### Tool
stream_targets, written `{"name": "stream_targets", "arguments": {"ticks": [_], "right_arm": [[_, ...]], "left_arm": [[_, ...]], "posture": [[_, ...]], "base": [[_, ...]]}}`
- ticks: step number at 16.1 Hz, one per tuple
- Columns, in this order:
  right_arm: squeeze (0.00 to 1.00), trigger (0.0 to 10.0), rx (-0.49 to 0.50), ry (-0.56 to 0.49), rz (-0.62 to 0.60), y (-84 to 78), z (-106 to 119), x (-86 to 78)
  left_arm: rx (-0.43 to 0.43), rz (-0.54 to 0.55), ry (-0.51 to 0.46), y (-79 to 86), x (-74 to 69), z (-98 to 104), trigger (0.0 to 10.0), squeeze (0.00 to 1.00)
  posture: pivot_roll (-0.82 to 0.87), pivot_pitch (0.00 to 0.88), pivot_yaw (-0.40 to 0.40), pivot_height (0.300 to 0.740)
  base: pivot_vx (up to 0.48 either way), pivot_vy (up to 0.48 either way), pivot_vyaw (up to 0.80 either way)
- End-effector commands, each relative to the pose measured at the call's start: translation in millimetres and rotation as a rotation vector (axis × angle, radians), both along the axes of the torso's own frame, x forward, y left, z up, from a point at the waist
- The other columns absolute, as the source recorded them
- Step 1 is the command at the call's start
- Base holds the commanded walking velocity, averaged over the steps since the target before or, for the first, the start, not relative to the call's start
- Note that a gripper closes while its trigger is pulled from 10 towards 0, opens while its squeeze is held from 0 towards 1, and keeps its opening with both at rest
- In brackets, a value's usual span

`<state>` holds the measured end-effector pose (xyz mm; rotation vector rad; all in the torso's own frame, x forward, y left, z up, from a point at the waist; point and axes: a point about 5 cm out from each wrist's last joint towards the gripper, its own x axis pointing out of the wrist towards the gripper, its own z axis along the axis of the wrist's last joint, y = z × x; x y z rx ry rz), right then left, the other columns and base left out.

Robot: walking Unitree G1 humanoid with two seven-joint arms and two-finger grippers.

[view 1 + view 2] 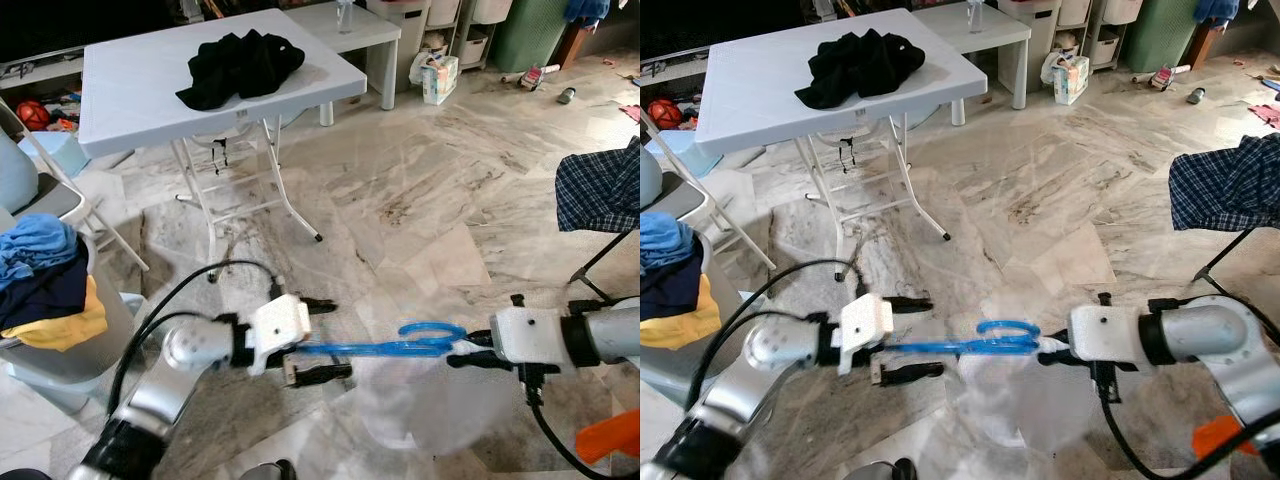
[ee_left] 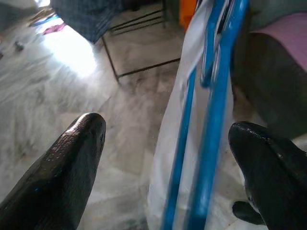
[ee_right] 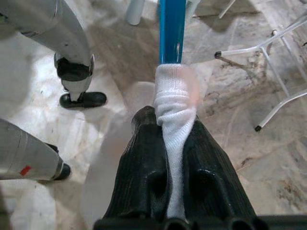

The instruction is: Hang hanger

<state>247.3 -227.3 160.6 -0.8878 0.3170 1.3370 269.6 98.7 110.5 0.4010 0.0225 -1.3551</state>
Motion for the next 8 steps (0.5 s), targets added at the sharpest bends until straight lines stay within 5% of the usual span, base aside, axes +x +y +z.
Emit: {"name": "stream_targets", "arguments": {"ticks": [1, 2, 8], "right_arm": [[0.0, 10.0, -0.017, -0.026, 0.029, -0.8, 7.1, -0.3], [0.0, 10.0, -0.018, -0.033, 0.028, 0.2, 7.1, 0.9], [0.0, 10.0, -0.025, -0.052, 0.04, 2.4, 8.4, 6.1]], "left_arm": [[0.004, -0.018, 0.001, -0.5, 1.3, 0.7, 4.7, 0.0], [-0.004, -0.026, -0.004, -2.4, 3.6, 2.7, 0.5, 0.0], [0.046, -0.136, 0.033, -6.6, -0.4, -4.8, 0.0, 0.0]], "posture": [[-0.12, 0.055, 0.078, 0.74], [-0.12, 0.055, 0.08, 0.74], [-0.12, 0.057, 0.081, 0.74]], "base": [[0.0, 0.0, 0.0], [0.0, 0.0, 0.0], [0.0, 0.0, 0.0]]}}
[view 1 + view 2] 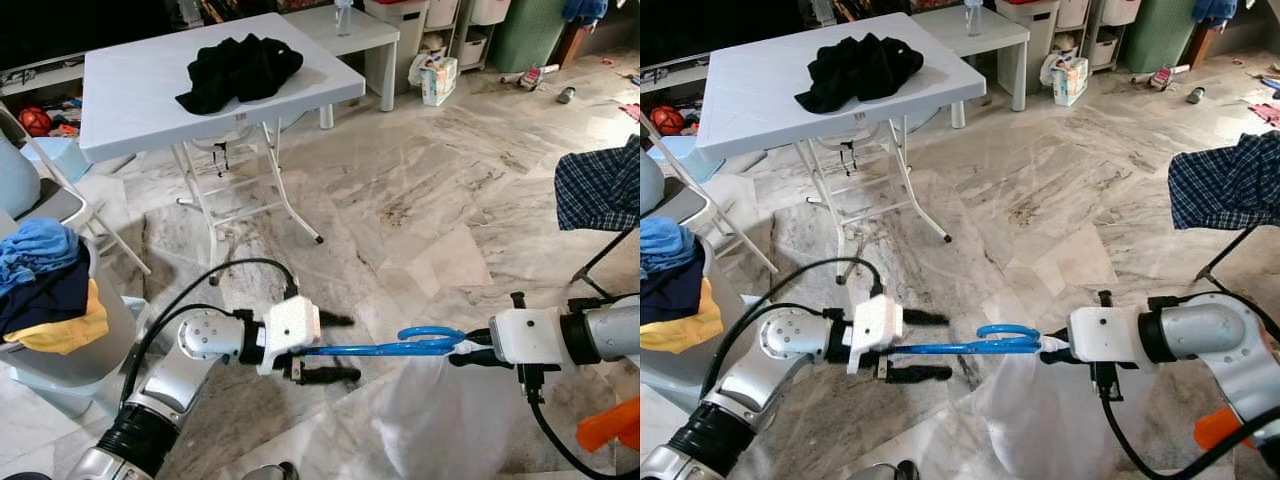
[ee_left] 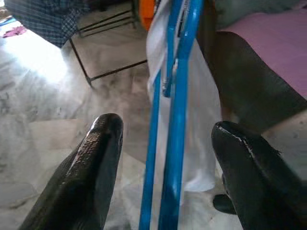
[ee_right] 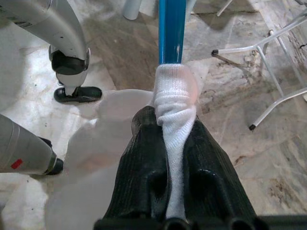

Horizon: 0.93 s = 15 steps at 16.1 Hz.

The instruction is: Hang hanger

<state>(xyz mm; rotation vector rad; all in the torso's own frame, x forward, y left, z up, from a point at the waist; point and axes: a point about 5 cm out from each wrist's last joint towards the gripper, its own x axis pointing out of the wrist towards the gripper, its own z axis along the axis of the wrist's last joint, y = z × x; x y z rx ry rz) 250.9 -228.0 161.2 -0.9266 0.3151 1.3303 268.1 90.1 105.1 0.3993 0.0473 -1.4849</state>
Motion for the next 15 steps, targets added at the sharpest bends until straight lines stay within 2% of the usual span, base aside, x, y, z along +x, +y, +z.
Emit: {"name": "stream_targets", "arguments": {"ticks": [1, 15], "right_arm": [[0.0, 10.0, 0.006, -0.037, 0.032, 4.0, 9.2, 4.2], [0.0, 10.0, 0.027, -0.055, 0.032, 9.4, 13.4, 8.1]], "left_arm": [[0.02, -0.015, -0.01, 0.1, 2.6, 0.5, 0.0, 0.0], [0.057, -0.04, -0.028, -2.3, 10.2, -4.3, 0.0, 0.0]], "posture": [[-0.12, 0.057, 0.081, 0.74], [-0.13, 0.055, 0.078, 0.74]], "base": [[0.0, 0.0, 0.0], [0.0, 0.0, 0.0]]}}
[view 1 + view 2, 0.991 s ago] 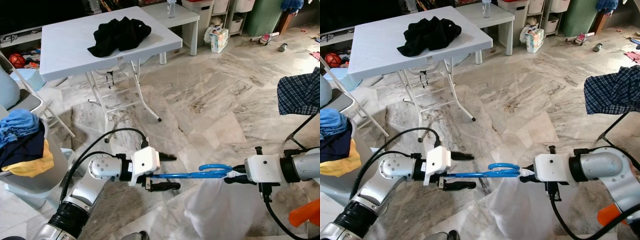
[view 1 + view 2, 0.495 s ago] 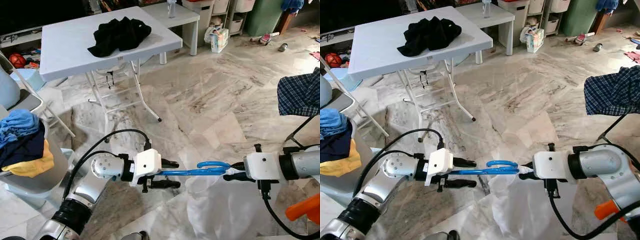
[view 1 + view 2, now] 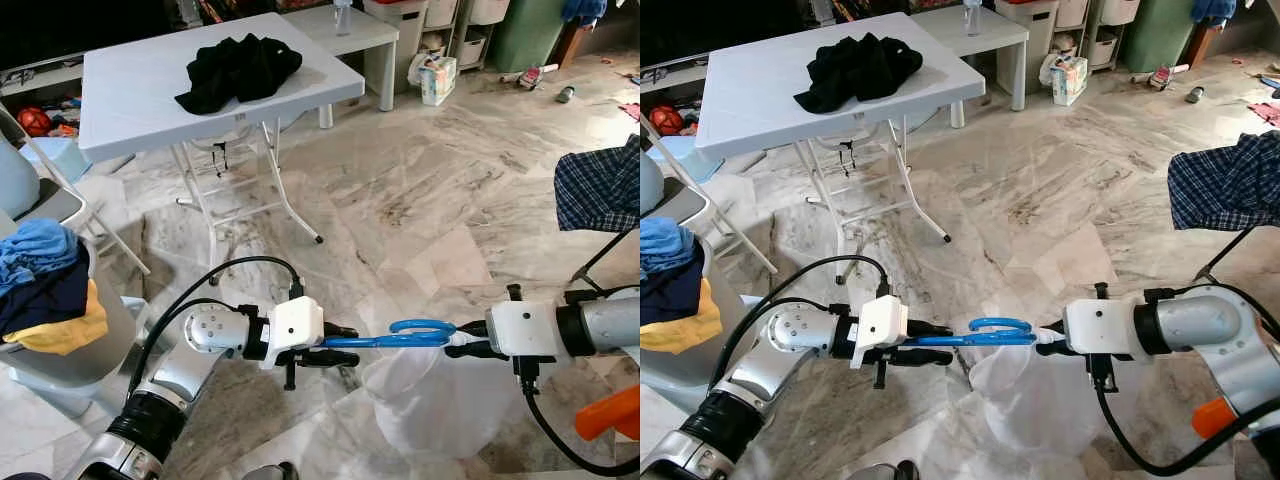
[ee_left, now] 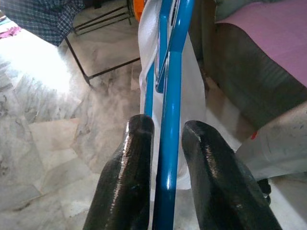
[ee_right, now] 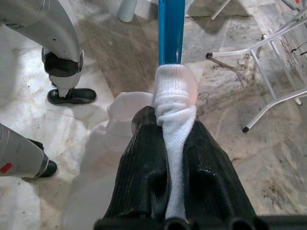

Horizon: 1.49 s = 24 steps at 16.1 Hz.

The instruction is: Hang hanger

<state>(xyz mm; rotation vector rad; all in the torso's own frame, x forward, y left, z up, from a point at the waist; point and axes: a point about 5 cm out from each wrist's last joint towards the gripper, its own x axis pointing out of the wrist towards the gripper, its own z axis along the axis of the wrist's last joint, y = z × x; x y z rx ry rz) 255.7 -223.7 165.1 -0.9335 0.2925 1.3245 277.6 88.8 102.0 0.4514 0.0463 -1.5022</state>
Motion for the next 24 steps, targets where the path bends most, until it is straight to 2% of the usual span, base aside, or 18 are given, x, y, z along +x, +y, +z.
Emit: {"name": "stream_targets", "arguments": {"ticks": [1, 9, 11, 12, 13, 14, 20, 23, 24], "right_arm": [[0.0, 10.0, 0.023, -0.035, 0.028, 5.9, 9.5, 3.8], [0.0, 10.0, 0.048, -0.072, 0.019, 9.7, 11.8, 10.3], [0.02, 10.0, 0.076, -0.072, 0.003, 11.4, 12.8, 13.5], [1.0, 10.0, 0.08, -0.066, -0.001, 11.6, 12.1, 14.4], [1.0, 10.0, 0.091, -0.059, -0.008, 12.5, 11.4, 15.8], [1.0, 10.0, 0.095, -0.057, -0.012, 12.6, 11.3, 16.1], [1.0, 10.0, 0.114, -0.173, -0.056, 13.8, 16.8, 36.0], [1.0, 10.0, 0.081, -0.264, -0.174, 5.3, 18.0, 49.1], [1.0, 10.0, 0.108, -0.306, -0.247, 3.0, 19.0, 53.8]], "left_arm": [[0.025, -0.014, 0.0, -1.4, 1.1, -2.0, 0.0, 0.0], [0.027, 0.008, 0.005, -2.3, 2.7, -8.9, 0.0, 0.0], [-0.007, 0.073, 0.011, -1.8, 5.4, -10.6, 0.0, 0.0], [-0.022, 0.11, 0.013, -1.1, 7.0, -11.5, 0.0, 0.0], [-0.043, 0.163, 0.02, -0.3, 7.6, -14.1, 0.0, 0.0], [-0.048, 0.171, 0.023, -0.3, 7.3, -14.7, 0.0, 0.0], [-0.144, 0.32, 0.084, -1.9, 0.8, -24.6, 0.0, 0.0], [-0.162, 0.363, 0.102, -1.8, -0.8, -27.0, 0.0, 0.0], [-0.174, 0.392, 0.101, -1.1, 1.5, -25.8, 0.0, 0.0]], "posture": [[-0.13, 0.056, 0.077, 0.74], [-0.13, 0.062, 0.071, 0.74], [-0.13, 0.06, 0.068, 0.74], [-0.13, 0.063, 0.067, 0.74], [-0.13, 0.063, 0.063, 0.74], [-0.13, 0.064, 0.061, 0.74], [-0.12, 0.066, 0.044, 0.74], [-0.12, 0.065, 0.044, 0.74], [-0.12, 0.065, 0.045, 0.74]], "base": [[0.0, 0.0, 0.0], [0.0, 0.0, 0.0], [0.0, 0.0, 0.0], [0.0, 0.0, 0.0], [0.0, 0.0, 0.0], [0.0, 0.0, 0.0], [0.0, 0.0, 0.0], [0.0, 0.0, 0.0], [0.0, 0.0, 0.0]]}}
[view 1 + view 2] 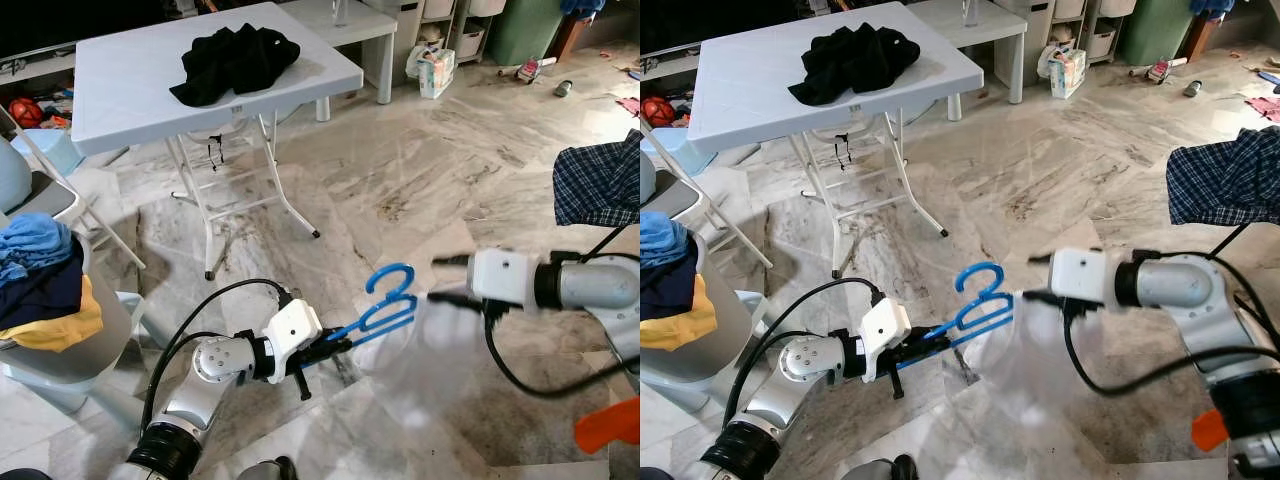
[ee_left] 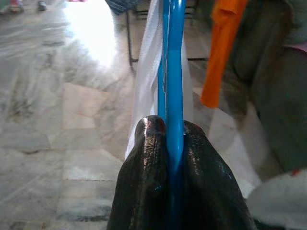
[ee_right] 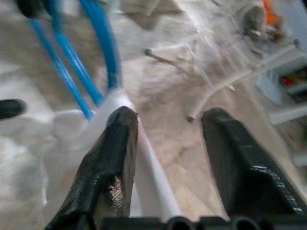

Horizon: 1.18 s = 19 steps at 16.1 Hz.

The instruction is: Hang hanger

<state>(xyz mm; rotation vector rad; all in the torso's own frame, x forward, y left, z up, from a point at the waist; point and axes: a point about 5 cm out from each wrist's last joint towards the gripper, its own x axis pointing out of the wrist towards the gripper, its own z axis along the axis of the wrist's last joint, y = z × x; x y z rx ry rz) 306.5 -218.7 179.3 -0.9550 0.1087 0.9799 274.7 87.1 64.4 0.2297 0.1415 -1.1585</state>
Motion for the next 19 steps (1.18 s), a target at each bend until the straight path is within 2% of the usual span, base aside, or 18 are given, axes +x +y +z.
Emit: {"name": "stream_targets", "arguments": {"ticks": [1, 3, 7, 9, 12, 13, 14, 15, 16, 17, 18, 19], "right_arm": [[1.0, 10.0, 0.056, -0.057, -0.101, -4.1, 4.7, 5.9], [1.0, 10.0, 0.129, -0.087, -0.252, -10.0, -7.8, 5.0], [1.0, 10.0, 0.205, -0.035, -0.506, -22.2, -53.6, -10.5], [1.0, 10.0, 0.274, 0.056, -0.562, -15.8, -75.1, -20.3], [1.0, 10.0, 0.372, 0.118, -0.598, 2.6, -87.6, -23.4], [0.73, 10.0, 0.444, 0.143, -0.66, 10.8, -94.3, -19.6], [0.0, 10.0, 0.488, 0.169, -0.684, 16.4, -98.6, -17.2], [0.0, 10.0, 0.506, 0.17, -0.707, 19.6, -101.0, -14.3], [0.0, 10.0, 0.551, 0.157, -0.807, 19.2, -103.4, -5.5], [0.0, 2.9, 0.578, 0.151, -0.831, 20.4, -102.7, -2.6], [0.0, 0.0, 0.611, 0.136, -0.866, 25.4, -101.0, 4.0], [0.0, 0.0, 0.605, 0.129, -0.876, 26.9, -101.3, 5.9]], "left_arm": [[-0.062, 0.064, -0.044, 1.6, 8.4, 14.2, 0.0, 0.0], [-0.126, 0.14, -0.007, 3.6, 15.1, 19.1, 0.0, 0.0], [-0.136, 0.13, -0.015, 4.9, 16.9, 26.5, 0.0, 0.0], [-0.141, 0.101, -0.017, 3.7, 15.1, 31.8, 0.0, 0.0], [-0.147, 0.06, -0.01, -1.3, 11.8, 37.2, 0.0, 0.0], [-0.156, 0.041, -0.014, -4.8, 8.9, 40.7, 0.0, 0.0], [-0.16, 0.027, -0.015, -6.6, 6.7, 42.8, 0.0, 0.0], [-0.166, 0.013, -0.012, -7.9, 4.4, 45.2, 0.0, 0.0], [-0.171, -0.003, -0.007, -8.5, 2.0, 47.9, 0.0, 0.0], [-0.172, -0.007, -0.006, -8.6, 1.3, 48.7, 0.0, 0.0], [-0.174, -0.011, -0.003, -8.9, 0.2, 50.6, 0.0, 0.0], [-0.174, -0.01, -0.002, -8.9, 0.1, 51.1, 0.0, 0.0]], "posture": [[-0.12, 0.066, 0.046, 0.74], [-0.12, 0.067, 0.052, 0.74], [-0.12, 0.068, 0.072, 0.74], [-0.12, 0.066, 0.079, 0.74], [-0.11, 0.064, 0.078, 0.74], [-0.11, 0.058, 0.077, 0.74], [-0.1, 0.056, 0.076, 0.74], [-0.1, 0.053, 0.076, 0.74], [-0.09, 0.049, 0.074, 0.74], [-0.09, 0.049, 0.074, 0.74], [-0.09, 0.043, 0.069, 0.74], [-0.08, 0.041, 0.067, 0.74]], "base": [[0.0, 0.0, 0.0], [0.0, 0.0, 0.0], [0.0, 0.0, 0.0], [0.0, 0.0, 0.0], [0.0, 0.0, 0.0], [0.0, 0.0, 0.0], [0.0, 0.0, 0.0], [0.0, 0.0, 0.0], [0.0, 0.0, 0.0], [0.0, 0.0, 0.0], [0.0, 0.0, 0.0], [0.0, 0.0, 0.0]]}}
